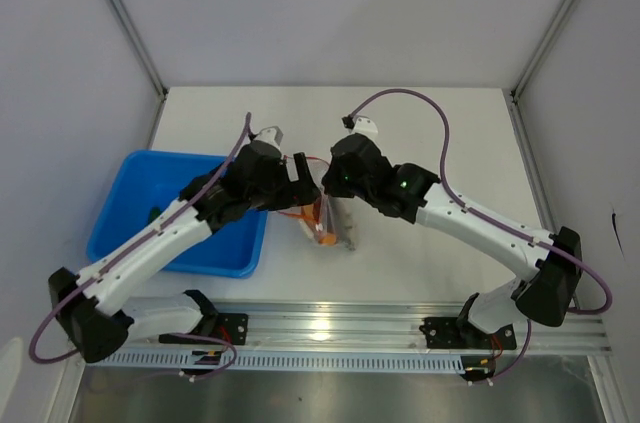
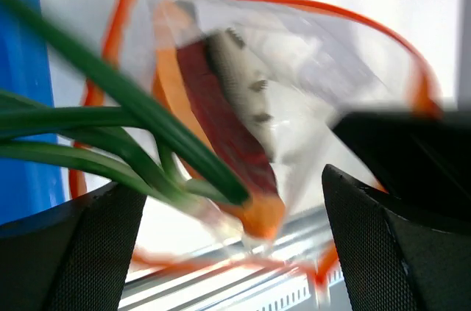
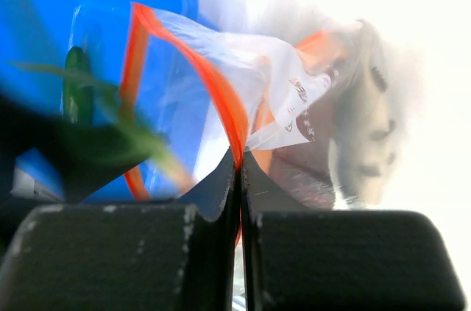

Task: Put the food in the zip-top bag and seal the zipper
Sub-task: Place the fake vegetable in the zipper food storage bag.

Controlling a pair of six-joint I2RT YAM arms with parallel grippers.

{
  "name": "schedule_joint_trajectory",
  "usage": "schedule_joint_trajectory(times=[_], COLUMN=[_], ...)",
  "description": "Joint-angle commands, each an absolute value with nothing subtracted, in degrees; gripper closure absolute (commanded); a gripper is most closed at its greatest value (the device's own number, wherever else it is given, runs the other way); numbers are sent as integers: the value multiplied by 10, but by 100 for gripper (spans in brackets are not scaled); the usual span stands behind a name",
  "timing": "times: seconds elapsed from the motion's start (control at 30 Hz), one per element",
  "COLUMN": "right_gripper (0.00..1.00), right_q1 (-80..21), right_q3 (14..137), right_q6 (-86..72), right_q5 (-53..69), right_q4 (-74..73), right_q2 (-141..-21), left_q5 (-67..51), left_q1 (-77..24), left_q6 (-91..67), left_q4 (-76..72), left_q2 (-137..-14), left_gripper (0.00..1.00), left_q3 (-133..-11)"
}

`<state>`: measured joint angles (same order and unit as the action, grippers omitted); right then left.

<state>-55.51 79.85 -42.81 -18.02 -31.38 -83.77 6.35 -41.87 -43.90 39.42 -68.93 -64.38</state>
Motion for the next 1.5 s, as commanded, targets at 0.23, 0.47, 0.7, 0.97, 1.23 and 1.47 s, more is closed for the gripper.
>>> schedule_joint_trajectory(times=[0.23, 0.47, 0.7, 0.97, 1.23, 1.47], right_gripper=[100, 100, 100, 100, 100, 100], right_q1=[-540, -540, -540, -540, -538, -535], right_q3=[826, 823, 819, 812, 802, 798], right_q6=[-425, -425, -424, -419, -413, -407], right_q5=[-180, -175, -163, -153, -150, -133], right_q4=[-286, -290, -289, -288, -290, -288], right_q2=[-833, -831, -833, -826, -814, -812], left_q5=[55, 87, 147, 158, 157, 99], left_q1=[-430, -430, -428, -403, -400, -399], left_q6=[-394, -397, -371, -357, -329, -254], left_q4=[431, 433, 471, 491, 434, 374], left_q2=[-614, -599, -574, -553, -448, -401], left_gripper=[3, 6, 13, 17, 17, 11], left_q3=[-664, -655, -666, -643, -578, -512])
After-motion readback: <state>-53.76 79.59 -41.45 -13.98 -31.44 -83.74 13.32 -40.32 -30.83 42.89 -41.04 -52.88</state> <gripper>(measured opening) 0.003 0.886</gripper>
